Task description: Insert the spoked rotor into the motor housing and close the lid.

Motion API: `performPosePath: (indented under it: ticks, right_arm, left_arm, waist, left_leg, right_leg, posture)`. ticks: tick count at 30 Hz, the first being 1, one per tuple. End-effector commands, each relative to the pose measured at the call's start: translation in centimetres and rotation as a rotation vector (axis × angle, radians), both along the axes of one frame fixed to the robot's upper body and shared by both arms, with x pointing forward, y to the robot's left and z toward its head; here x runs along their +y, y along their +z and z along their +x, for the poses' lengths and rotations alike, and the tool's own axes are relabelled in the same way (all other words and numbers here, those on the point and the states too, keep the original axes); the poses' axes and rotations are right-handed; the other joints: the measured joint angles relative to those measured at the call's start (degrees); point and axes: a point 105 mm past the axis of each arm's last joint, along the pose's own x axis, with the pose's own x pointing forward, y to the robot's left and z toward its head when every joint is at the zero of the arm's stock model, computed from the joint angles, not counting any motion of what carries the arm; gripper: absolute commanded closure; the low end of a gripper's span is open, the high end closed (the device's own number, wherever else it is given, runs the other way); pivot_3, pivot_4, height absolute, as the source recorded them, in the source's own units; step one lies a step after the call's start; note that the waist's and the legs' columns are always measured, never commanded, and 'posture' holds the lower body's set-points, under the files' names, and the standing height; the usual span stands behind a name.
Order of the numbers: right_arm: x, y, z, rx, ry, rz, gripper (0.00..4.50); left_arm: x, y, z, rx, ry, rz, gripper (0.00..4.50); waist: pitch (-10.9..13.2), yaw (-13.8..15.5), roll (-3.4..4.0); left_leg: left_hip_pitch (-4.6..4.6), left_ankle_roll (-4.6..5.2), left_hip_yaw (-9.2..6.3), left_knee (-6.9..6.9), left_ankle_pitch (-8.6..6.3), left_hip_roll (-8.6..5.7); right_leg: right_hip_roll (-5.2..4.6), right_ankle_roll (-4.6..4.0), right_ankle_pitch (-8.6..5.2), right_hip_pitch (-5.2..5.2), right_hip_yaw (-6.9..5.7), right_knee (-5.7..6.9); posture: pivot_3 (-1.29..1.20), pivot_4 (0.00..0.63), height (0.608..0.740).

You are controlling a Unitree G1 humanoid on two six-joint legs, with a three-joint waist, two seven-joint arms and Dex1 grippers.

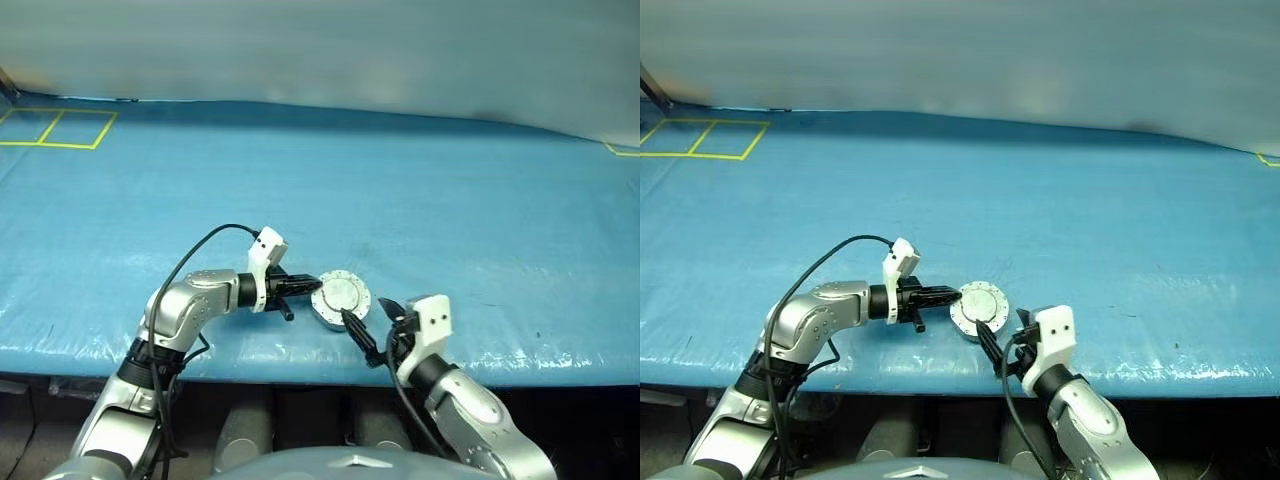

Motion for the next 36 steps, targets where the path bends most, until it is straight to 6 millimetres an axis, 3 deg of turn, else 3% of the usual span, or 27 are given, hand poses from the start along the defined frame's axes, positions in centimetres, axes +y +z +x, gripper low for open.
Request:
performPosePath:
  ticks: [1,6,11,31,36]
  right_arm:
    - [-0.5,1.3,0.0,0.008,-0.065,0.163,0.02]
    - [0.0,0.8,0.8,0.091,-0.128,0.380,0.02]
    - [1.7,0.9,1.3,0.146,-0.084,0.537,0.02]
    - [3.0,-1.1,0.8,0.327,-0.074,0.865,0.02]
    - [2.7,-1.3,0.4,0.345,-0.088,0.958,1.62]
  left_arm:
    - [-0.2,0.0,-0.2,-0.011,-0.021,0.013,4.50]
    - [-0.3,0.1,-0.1,-0.018,-0.024,0.009,4.50]
    - [-0.1,-0.1,-0.3,-0.018,-0.023,0.014,4.50]
    - [-0.3,-0.3,-0.5,-0.015,-0.028,0.011,4.50]
    - [-0.3,-0.4,-0.5,-0.017,-0.027,0.015,4.50]
  waist:
    - [0.00,-0.03,0.02]
    - [0.02,-0.10,0.08]
    - [0.03,-0.09,0.09]
    - [0.03,-0.68,0.10]
    - [0.04,-0.75,0.12]
  left_leg:
    - [0.00,-0.23,0.00,0.00,-0.14,0.04]
    - [-0.05,-0.30,-0.02,-0.04,-0.17,0.09]
    - [-0.21,-0.04,-0.01,-0.05,-0.02,0.03]
    - [-0.23,0.00,-0.03,-0.09,-0.04,0.02]
    - [-0.26,0.00,-0.04,-0.12,-0.04,0.02]
  right_leg:
    - [-0.09,0.00,0.00,-0.02,0.01,0.00]
    - [-0.15,-0.04,0.00,-0.11,0.02,0.00]
    - [-0.18,-0.25,0.13,-0.22,0.03,-0.06]
    - [-0.17,-0.14,0.05,-0.22,0.03,-0.13]
    - [-0.20,-0.14,0.05,-0.25,0.03,-0.16]
  posture:
    - [0.00,0.150,0.740]
    - [0.00,0.150,0.740]
    - [0.00,0.150,0.740]
    - [0.00,0.150,0.740]
    - [0.00,0.150,0.740]
